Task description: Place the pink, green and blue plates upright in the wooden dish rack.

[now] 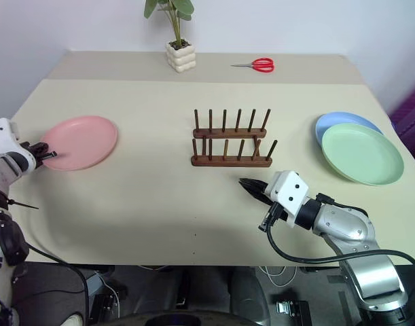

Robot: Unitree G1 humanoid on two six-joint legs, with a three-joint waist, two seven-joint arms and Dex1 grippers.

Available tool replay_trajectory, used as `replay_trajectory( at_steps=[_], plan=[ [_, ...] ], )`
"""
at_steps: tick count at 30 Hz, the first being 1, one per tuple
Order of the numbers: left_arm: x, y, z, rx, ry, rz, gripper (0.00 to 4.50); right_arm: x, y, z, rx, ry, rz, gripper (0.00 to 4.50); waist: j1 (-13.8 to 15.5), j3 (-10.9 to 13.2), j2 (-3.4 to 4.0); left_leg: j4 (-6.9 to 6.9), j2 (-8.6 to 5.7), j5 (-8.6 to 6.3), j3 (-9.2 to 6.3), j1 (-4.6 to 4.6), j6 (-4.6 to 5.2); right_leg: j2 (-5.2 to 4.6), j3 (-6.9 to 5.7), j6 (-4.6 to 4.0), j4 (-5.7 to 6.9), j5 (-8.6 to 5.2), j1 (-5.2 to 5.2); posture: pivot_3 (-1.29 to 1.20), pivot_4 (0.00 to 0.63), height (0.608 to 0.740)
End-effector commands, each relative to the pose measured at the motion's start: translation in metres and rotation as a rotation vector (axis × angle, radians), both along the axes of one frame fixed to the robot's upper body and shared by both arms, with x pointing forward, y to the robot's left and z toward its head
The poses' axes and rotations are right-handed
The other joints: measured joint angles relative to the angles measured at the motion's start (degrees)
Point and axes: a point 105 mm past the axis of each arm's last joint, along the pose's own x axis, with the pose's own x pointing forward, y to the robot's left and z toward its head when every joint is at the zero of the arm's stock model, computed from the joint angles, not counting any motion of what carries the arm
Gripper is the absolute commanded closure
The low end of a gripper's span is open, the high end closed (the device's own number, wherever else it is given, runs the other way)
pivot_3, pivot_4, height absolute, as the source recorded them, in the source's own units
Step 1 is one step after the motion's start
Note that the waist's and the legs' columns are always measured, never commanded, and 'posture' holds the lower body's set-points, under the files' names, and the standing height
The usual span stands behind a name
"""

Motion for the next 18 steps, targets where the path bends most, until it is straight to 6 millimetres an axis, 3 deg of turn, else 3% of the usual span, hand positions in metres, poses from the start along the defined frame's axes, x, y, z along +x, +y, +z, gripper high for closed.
replay_trajectory(
  at_steps=[1, 5, 9, 12, 18],
  plan=[
    [0.008, -0.029, 0.043, -0.025, -0.25, -0.106, 4.46, 0.002, 0.003, 0.013, -0.018, -0.08, -0.01, 4.5, 0.12, -0.01, -0.01, 0.0, 0.0, 0.0, -0.01, -0.03, 0.0, -0.03, 0.0, 0.0, -0.01, 0.0, -0.01, 0.0, 0.15, 0.74],
    [0.004, -0.064, 0.094, -0.02, -0.526, -0.175, 4.46, 0.012, 0.005, 0.032, -0.03, -0.18, -0.031, 4.5, 0.03, -0.03, -0.05, 0.08, 0.02, 0.02, -0.02, -0.38, -0.04, -0.14, 0.03, 0.02, -0.01, 0.08, -0.3, 0.0, 0.15, 0.74],
    [0.0, -0.099, 0.137, 0.045, -0.697, -0.253, 4.46, 0.021, 0.011, 0.058, -0.073, -0.314, -0.023, 4.5, -0.33, -0.02, -0.05, 0.09, 0.05, 0.11, -0.04, -0.82, -0.2, -0.03, 0.05, 0.0, 0.06, 0.18, -0.86, 0.0, 0.15, 0.74],
    [-0.003, -0.126, 0.166, 0.056, -0.782, -0.316, 4.5, 0.03, 0.016, 0.082, -0.097, -0.418, -0.027, 3.7, -0.17, -0.02, -0.04, 0.07, 0.05, 0.13, -0.03, -0.83, -0.23, 0.08, 0.04, -0.01, 0.07, 0.17, -0.89, 0.0, 0.15, 0.74],
    [-0.005, -0.185, 0.192, 0.055, -0.86, -0.428, 4.5, 0.044, 0.04, 0.114, -0.242, -0.667, -0.012, 0.71, -0.14, -0.02, -0.04, 0.11, -0.03, 0.14, -0.03, -0.83, -0.21, 0.08, 0.02, 0.0, 0.04, 0.18, -0.83, 0.0, 0.15, 0.74]
  ],
)
